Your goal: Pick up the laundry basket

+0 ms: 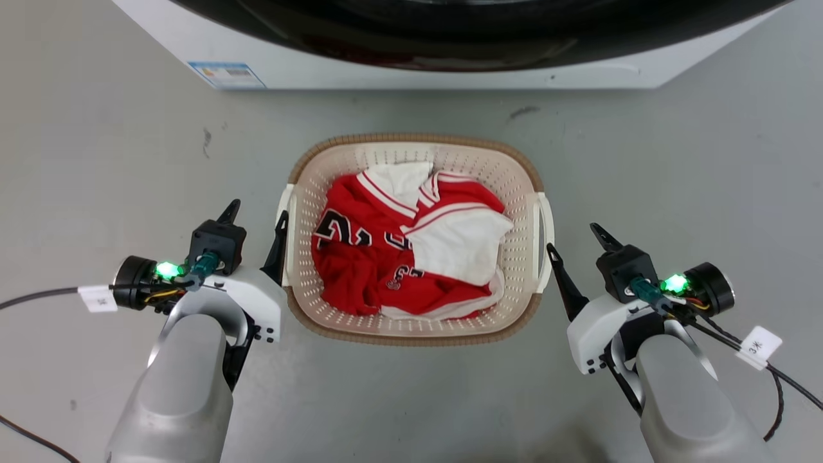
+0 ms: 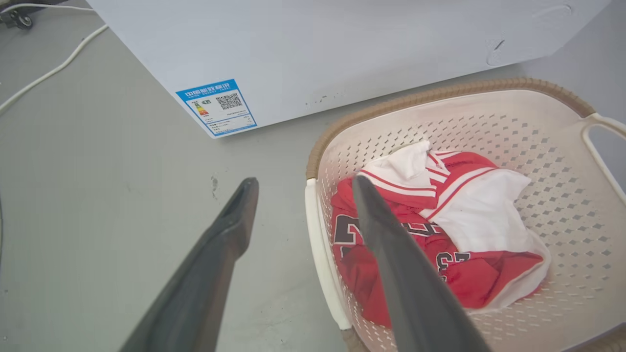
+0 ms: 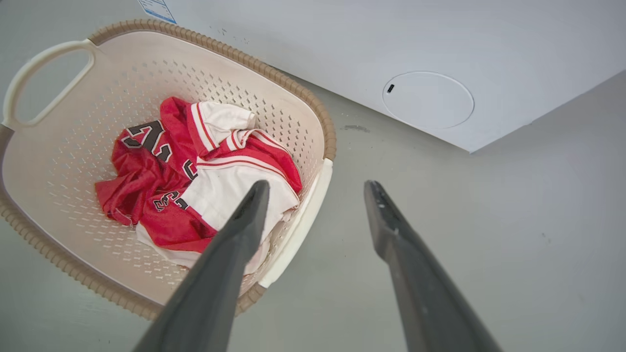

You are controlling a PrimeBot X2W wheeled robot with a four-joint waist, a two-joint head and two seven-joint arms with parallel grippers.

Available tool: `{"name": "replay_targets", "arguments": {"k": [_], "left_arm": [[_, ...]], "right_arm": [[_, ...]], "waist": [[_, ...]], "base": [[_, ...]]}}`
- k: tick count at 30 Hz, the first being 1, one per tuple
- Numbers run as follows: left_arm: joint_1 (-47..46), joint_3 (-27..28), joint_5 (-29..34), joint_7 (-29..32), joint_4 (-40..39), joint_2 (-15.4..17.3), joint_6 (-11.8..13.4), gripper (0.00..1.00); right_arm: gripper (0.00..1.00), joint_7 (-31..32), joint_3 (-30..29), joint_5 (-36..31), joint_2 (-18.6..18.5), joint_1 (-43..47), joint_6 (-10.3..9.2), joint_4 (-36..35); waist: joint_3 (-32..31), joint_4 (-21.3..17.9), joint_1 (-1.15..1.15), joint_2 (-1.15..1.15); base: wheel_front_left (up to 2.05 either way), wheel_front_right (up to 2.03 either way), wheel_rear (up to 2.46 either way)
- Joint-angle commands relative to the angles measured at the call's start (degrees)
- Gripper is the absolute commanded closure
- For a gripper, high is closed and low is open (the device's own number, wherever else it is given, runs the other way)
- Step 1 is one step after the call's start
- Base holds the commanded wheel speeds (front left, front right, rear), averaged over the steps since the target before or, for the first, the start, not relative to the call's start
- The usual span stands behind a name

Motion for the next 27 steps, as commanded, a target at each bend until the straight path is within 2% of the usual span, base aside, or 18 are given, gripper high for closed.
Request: {"name": "replay_targets", "arguments": {"k": [1, 9, 27], "left_arm": [[-0.8, 0.0, -0.3, -0.1, 0.4, 0.2, -0.1, 0.00], [-4.6, -0.9, -0.5, -0.1, 5.7, 0.7, -0.2, 0.00], [-13.1, -4.5, 0.2, -0.1, 14.8, 0.7, -0.3, 0.00]], "right_arm": [[0.00, -0.1, 0.2, 0.2, 0.0, -1.1, -0.04, 0.5], [0.00, -0.1, 2.4, 1.6, 0.0, -5.9, -0.04, 7.6], [0.00, -0.1, 6.0, 3.9, 0.0, -13.3, -0.04, 15.0]], "waist": [[1.6, -0.3, -0.01, 0.00], [5.9, -0.3, -0.01, 0.00], [14.4, 0.1, -0.01, 0.00]], "base": [[0.00, 0.00, 0.00], [0.00, 0.00, 0.00], [0.00, 0.00, 0.00]]}}
